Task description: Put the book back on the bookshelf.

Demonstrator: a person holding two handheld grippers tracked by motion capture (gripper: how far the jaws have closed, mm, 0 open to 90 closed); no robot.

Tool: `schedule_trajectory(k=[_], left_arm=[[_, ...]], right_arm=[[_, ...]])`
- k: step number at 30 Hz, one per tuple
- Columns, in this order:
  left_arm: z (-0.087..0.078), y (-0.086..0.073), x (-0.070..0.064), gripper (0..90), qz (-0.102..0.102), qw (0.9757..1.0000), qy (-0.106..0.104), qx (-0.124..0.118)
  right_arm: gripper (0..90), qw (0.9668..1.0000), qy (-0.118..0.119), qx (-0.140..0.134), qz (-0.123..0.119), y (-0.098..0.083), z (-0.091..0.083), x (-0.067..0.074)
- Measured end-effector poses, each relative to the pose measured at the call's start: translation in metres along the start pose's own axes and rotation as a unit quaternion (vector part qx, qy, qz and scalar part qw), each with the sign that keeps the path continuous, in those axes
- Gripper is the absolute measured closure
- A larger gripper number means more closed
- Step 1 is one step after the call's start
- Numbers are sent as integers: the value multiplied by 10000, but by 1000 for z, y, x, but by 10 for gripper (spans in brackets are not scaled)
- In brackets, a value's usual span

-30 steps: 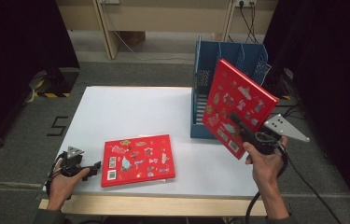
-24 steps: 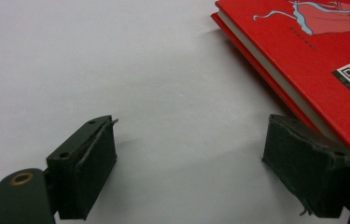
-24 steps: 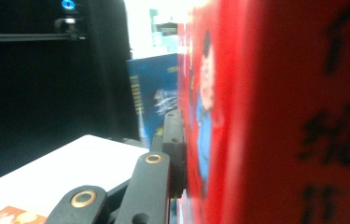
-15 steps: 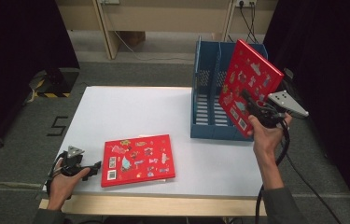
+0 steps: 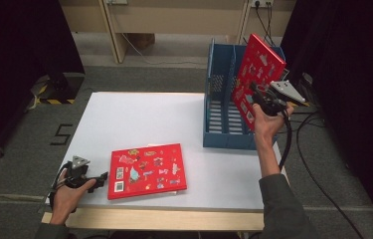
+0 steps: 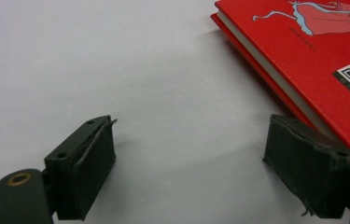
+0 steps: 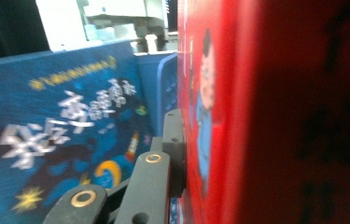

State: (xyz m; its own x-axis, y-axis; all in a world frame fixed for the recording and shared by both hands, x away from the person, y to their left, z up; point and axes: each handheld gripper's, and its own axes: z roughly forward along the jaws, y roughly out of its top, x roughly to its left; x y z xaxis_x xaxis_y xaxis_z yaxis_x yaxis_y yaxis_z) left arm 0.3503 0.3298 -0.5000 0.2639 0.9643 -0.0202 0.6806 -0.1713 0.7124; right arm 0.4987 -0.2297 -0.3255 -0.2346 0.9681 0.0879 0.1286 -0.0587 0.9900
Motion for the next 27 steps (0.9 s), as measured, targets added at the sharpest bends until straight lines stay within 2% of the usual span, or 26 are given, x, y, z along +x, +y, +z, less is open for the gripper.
schedule_trajectory(k=[3, 10, 12, 18, 23, 27], left_arm=[[0, 0, 0, 148, 1, 10000, -6, -5], [0, -1, 0, 149, -8, 10000, 2, -19], [0, 0, 0, 149, -9, 10000, 9, -23], [0, 0, 0, 148, 1, 10000, -4, -11], [0, -1, 0, 148, -10, 10000, -6, -23], [0, -1, 0, 148, -9, 10000, -5, -34]], right_arm=[[794, 9999, -136, 83, -43, -3, 14, -1], [793, 9994, -257, 227, -43, -15, 37, 3], [793, 9992, -280, 242, -123, -20, 42, 3], [793, 9987, -334, 375, 86, -34, 54, 7], [792, 9979, -358, 511, -145, -41, 63, 14], [792, 9971, -423, 613, -151, -46, 67, 16]])
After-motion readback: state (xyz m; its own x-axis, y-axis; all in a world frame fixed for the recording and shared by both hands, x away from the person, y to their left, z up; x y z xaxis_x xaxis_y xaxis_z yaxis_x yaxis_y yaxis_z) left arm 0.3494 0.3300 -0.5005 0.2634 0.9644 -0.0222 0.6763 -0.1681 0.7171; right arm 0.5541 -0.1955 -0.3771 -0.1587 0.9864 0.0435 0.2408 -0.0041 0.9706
